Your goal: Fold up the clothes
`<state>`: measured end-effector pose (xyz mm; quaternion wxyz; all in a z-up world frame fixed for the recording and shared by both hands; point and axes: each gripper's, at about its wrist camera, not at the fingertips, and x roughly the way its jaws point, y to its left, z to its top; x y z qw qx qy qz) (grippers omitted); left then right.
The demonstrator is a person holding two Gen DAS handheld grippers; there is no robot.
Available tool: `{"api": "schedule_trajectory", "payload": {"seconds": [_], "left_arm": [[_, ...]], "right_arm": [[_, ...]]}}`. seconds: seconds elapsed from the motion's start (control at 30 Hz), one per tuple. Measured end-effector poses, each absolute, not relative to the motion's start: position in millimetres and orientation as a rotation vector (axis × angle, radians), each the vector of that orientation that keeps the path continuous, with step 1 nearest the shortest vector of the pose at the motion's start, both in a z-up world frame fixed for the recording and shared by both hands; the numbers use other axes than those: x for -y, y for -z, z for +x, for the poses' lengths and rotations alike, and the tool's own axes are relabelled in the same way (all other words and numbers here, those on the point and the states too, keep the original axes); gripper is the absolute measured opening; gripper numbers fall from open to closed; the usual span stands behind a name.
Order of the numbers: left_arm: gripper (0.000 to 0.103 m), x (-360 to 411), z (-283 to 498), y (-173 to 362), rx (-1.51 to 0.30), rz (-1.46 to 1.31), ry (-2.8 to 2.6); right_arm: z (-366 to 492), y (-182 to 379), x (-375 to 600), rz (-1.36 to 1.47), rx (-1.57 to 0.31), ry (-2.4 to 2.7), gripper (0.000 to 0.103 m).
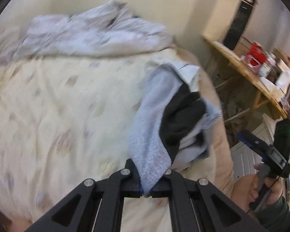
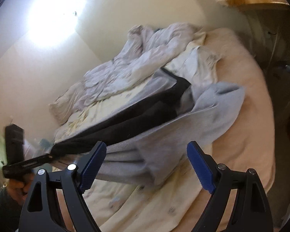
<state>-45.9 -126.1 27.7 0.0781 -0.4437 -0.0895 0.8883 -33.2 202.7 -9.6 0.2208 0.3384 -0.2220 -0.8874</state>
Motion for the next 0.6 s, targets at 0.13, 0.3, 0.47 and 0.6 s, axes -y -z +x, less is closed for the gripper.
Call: {"api": "schedule_trajectory", "payload": {"seconds": [0.13, 0.3, 0.47, 0.6], "left_arm": [[0.003, 155, -10, -27, 0.28, -1.349, -2.695], [0.003, 185, 21, -23, 0.245, -1.448, -2.765], [0.008, 194, 15, 18, 0.112, -1.711, -2.76], [0.019, 179, 8, 29, -0.078, -1.796, -2.735]], "right_arm": [[-17, 8, -177, 0.948, 0.501, 2.414, 0.089], [-9, 14, -159, 0.967, 0.415, 2.413, 0.089], [-17, 24, -153, 1.01, 0.39, 2.407, 0.089], [-17, 24, -157, 1.02, 0.39, 2.408, 0.089]]}}
